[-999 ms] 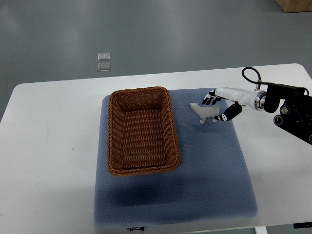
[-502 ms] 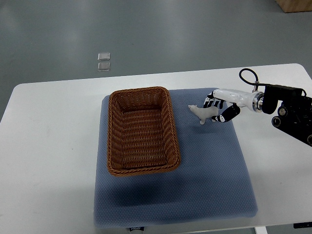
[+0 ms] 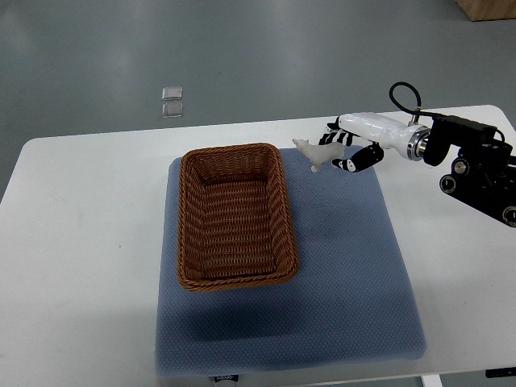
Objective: Place white bear in brown basket with right hand
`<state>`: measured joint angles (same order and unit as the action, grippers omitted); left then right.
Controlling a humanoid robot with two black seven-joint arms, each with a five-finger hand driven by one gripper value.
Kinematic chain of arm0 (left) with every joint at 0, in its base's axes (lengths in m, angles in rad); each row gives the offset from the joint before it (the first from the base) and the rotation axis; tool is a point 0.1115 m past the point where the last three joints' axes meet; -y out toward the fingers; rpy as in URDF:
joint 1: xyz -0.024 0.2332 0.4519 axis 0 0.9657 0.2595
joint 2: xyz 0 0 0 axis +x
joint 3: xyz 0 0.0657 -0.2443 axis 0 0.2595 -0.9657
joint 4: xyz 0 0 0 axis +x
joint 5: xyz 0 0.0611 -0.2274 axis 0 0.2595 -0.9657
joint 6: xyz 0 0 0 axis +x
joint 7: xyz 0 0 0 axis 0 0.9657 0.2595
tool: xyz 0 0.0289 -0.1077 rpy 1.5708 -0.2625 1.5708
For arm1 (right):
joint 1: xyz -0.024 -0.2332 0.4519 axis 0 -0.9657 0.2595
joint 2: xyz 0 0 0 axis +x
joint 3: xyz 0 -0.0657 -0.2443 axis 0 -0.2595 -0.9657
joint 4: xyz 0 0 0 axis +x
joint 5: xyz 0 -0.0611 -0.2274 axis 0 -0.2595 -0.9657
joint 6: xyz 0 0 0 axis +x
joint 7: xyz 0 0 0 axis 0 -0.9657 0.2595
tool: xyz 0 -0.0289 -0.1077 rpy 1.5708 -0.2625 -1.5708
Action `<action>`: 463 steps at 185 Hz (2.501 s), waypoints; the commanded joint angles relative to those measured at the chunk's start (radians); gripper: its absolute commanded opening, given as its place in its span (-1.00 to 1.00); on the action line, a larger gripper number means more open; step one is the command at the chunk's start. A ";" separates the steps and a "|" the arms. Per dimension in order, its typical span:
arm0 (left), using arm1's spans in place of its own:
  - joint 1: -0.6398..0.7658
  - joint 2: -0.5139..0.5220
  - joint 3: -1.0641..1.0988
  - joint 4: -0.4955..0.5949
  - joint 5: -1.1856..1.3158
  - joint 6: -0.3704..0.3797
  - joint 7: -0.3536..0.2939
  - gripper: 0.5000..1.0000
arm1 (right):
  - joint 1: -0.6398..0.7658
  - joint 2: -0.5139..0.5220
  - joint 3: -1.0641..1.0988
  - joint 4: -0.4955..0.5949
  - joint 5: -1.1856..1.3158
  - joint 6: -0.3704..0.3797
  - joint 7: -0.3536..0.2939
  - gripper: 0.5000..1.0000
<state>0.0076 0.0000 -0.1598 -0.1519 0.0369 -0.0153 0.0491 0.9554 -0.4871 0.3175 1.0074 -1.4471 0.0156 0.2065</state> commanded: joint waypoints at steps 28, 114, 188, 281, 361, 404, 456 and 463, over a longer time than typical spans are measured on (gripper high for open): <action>0.000 0.000 -0.001 0.000 0.000 0.000 0.000 1.00 | 0.048 0.081 -0.005 0.004 -0.003 0.014 0.001 -1.00; 0.000 0.000 0.000 0.000 0.000 0.000 0.000 1.00 | 0.052 0.133 0.008 -0.004 0.005 -0.060 0.004 0.46; 0.000 0.000 -0.001 0.000 0.000 0.000 0.000 1.00 | -0.018 0.093 0.091 -0.027 0.093 -0.114 0.004 0.58; 0.000 0.000 0.000 0.000 0.000 0.000 0.000 1.00 | -0.198 0.093 0.341 -0.228 0.905 -0.129 0.004 0.69; 0.000 0.000 0.000 0.000 0.000 0.000 0.000 1.00 | -0.247 0.101 0.385 -0.227 1.219 -0.086 0.002 0.69; 0.000 0.000 0.000 0.000 0.000 0.000 0.000 1.00 | -0.256 0.104 0.385 -0.236 1.219 -0.013 0.002 0.69; 0.000 0.000 0.000 0.000 0.000 0.000 0.000 1.00 | -0.276 0.114 0.387 -0.240 1.219 -0.013 0.019 0.69; 0.000 0.000 0.000 0.000 0.000 0.000 0.000 1.00 | -0.276 0.116 0.387 -0.240 1.219 -0.013 0.027 0.69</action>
<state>0.0076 0.0000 -0.1597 -0.1519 0.0368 -0.0153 0.0491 0.6846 -0.3735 0.7029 0.7655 -0.2285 0.0024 0.2157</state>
